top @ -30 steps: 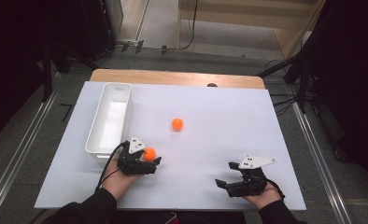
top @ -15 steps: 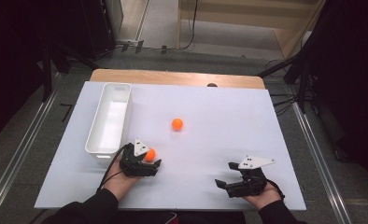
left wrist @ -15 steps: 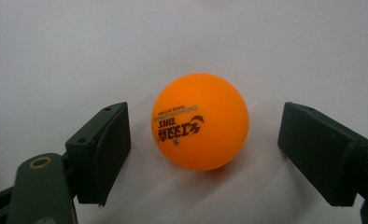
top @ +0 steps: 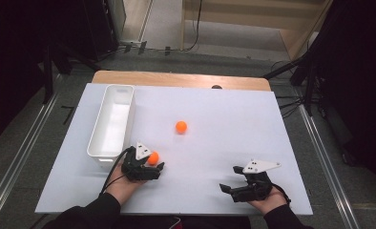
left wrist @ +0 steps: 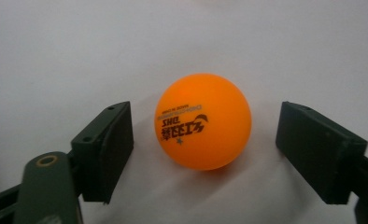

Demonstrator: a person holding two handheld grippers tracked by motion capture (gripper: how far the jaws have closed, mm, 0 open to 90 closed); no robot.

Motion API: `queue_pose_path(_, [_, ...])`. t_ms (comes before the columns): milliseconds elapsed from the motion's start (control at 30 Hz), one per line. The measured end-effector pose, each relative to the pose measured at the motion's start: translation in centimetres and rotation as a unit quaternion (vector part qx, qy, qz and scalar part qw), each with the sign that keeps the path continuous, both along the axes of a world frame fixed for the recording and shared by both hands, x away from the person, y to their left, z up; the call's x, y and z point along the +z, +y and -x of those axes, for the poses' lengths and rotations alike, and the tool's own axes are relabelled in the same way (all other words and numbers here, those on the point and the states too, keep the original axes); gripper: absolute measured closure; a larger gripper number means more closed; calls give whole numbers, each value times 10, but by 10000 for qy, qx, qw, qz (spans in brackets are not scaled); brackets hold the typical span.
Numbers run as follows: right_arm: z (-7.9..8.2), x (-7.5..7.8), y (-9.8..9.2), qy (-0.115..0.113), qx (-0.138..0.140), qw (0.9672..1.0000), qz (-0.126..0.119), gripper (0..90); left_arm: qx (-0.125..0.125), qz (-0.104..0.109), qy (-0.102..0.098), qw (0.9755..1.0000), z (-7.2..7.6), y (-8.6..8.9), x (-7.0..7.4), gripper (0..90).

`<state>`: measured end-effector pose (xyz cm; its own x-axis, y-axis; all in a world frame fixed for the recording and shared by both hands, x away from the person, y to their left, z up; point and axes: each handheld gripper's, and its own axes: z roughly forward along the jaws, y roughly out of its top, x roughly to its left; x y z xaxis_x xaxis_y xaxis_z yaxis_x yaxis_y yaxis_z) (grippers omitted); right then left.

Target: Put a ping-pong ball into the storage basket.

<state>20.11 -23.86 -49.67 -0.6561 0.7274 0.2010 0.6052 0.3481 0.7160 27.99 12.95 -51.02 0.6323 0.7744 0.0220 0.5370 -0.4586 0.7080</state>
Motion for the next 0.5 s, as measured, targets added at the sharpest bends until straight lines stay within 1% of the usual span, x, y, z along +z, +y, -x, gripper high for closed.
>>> queue_pose_path(33, [0, 0, 0, -9, 8, 10000, 3, 134, 5, 15, -20, 10000, 0, 1, 0, 263])
queue_pose_path(100, [0, 0, 0, -18, 9, 10000, 14, 134, -44, -26, -50, 10000, 2, 0, 0, 291])
queue_pose_path(200, [0, 0, 1, -25, 14, 10000, 23, 134, -91, 0, -60, 9999, 4, -1, 1, 356])
queue_pose_path(267, [0, 0, 0, -26, 14, 10000, 19, 134, -58, 29, -48, 10000, 3, -1, 1, 373])
queue_pose_path(333, [0, 0, 1, -11, -5, 10000, 20, 134, -15, 40, -26, 10000, 3, -1, 1, 428])
queue_pose_path(367, [0, 0, 1, -16, 21, 10000, 35, 134, 46, 63, -16, 10000, 2, 1, 2, 453])
queue_pose_path(500, [0, 0, 1, -3, 45, 10000, 44, 134, 79, 15, 26, 10000, 2, 1, 3, 495])
